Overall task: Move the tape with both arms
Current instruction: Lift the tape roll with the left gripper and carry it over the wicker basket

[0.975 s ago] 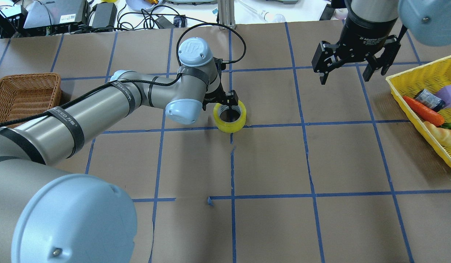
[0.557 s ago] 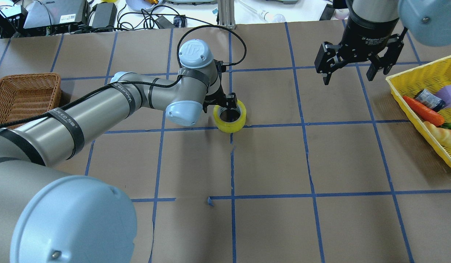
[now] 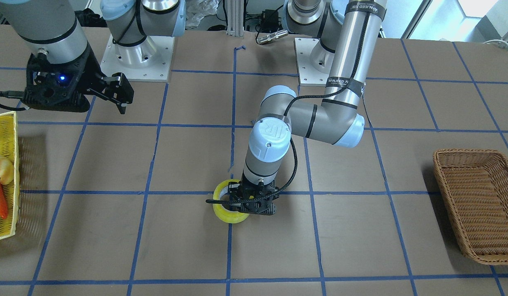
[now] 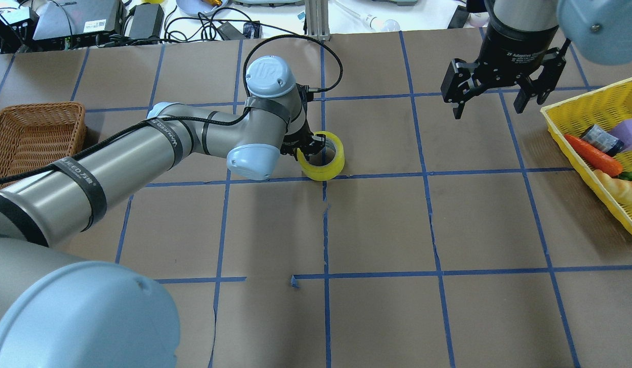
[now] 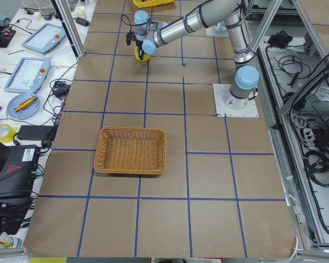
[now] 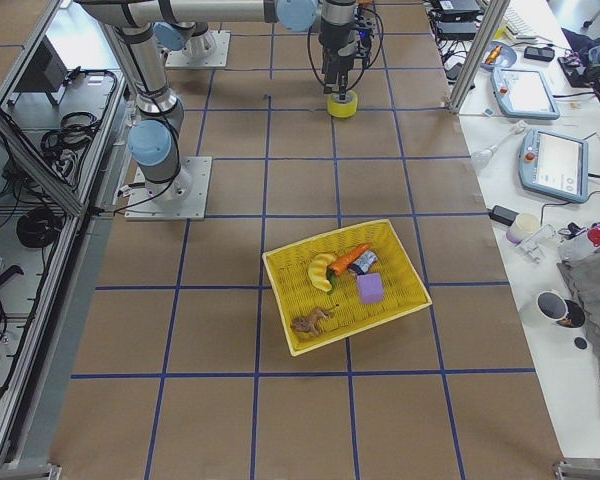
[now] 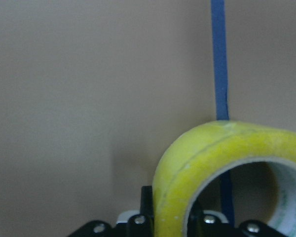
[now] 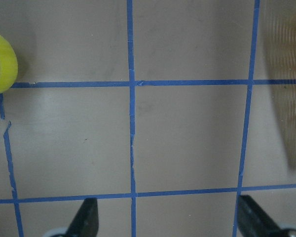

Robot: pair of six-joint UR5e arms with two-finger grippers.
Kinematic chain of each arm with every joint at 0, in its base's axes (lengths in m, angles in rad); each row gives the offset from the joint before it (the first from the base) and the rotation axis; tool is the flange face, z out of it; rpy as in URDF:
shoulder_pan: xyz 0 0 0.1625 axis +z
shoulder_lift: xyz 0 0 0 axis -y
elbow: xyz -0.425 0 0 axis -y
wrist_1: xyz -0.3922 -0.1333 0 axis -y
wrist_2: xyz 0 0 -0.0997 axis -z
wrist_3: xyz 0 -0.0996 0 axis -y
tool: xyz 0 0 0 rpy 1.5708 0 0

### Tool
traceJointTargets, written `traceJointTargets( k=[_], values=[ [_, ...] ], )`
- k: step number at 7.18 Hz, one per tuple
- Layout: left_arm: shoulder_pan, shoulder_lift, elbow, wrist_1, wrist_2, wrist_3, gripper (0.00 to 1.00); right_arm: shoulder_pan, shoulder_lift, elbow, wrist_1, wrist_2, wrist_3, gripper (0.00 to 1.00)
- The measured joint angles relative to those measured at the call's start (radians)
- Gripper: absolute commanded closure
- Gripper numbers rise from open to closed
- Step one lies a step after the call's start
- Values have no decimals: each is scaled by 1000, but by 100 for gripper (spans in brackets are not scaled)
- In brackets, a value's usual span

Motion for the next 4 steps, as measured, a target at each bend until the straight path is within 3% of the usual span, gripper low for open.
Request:
traceJointTargets(
  k=[2,4],
  values=[
    [103,64,16,-97,4,54,100,0,0,2,0,-3,1,0],
    [336,131,104,-320,5,307,100,0,0,10,-1,-29,0,0]
  ],
)
